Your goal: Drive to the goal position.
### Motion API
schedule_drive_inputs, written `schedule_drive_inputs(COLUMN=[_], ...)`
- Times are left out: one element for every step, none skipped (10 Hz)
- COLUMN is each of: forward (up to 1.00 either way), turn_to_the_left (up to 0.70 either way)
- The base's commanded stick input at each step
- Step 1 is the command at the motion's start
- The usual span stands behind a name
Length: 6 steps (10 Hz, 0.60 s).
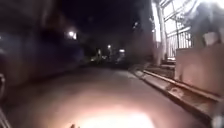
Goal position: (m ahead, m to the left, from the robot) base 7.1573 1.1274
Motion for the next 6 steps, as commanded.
schedule_drive_inputs(forward=[1.0,1.0,1.0,1.0,1.0,1.0], turn_to_the_left=[-0.27,-0.13,0.0,0.0,0.0,0.0])
